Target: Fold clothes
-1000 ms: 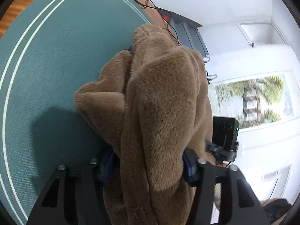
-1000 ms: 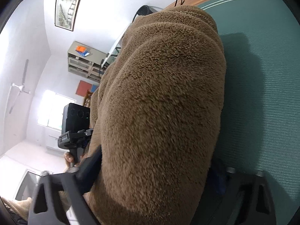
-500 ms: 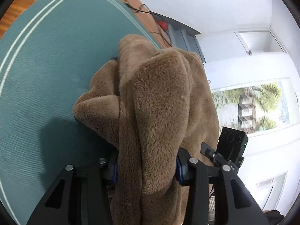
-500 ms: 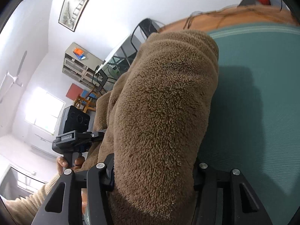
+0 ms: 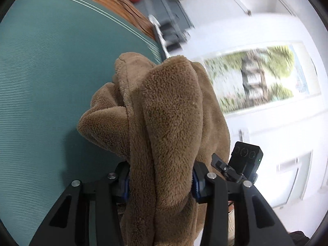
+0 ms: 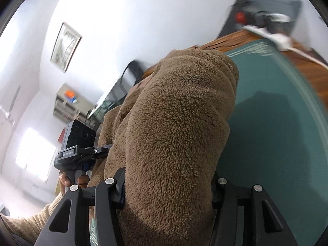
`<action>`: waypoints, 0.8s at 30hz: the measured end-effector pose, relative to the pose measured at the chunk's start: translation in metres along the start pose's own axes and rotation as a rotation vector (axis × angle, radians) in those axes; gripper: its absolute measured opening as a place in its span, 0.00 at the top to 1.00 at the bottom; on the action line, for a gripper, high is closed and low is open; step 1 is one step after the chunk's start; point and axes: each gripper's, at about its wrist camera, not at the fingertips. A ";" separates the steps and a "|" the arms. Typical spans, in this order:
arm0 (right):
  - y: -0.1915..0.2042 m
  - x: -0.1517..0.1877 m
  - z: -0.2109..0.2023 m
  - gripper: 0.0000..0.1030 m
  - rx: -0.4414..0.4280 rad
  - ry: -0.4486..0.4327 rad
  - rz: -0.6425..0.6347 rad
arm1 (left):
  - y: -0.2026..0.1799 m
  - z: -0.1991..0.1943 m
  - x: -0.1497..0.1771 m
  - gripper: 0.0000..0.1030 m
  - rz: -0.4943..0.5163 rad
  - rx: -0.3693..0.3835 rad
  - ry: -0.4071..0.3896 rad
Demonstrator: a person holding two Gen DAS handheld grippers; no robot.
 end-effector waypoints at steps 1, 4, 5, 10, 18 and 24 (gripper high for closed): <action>-0.015 0.010 -0.019 0.47 0.016 -0.022 0.025 | -0.009 0.015 -0.003 0.53 0.012 0.006 0.019; -0.038 0.021 -0.051 0.47 0.049 -0.070 0.088 | -0.033 0.060 -0.011 0.53 0.042 0.018 0.071; -0.044 0.025 -0.059 0.47 0.058 -0.084 0.106 | -0.039 0.073 -0.015 0.53 0.049 0.019 0.083; -0.098 0.041 -0.102 0.47 0.085 -0.147 0.179 | -0.064 0.130 -0.037 0.53 0.078 0.014 0.130; -0.175 0.045 -0.112 0.46 0.121 -0.115 0.222 | -0.053 0.181 -0.047 0.53 0.056 -0.059 0.167; -0.206 0.040 -0.100 0.37 0.143 -0.077 0.245 | -0.042 0.194 -0.050 0.39 0.039 -0.141 0.179</action>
Point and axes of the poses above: each gripper's, at about its wrist camera, not at the fingertips, and z roughly the way its jaws point, y to its left, x to its underside, and after that the axes turned 11 degrees about y, right-handed
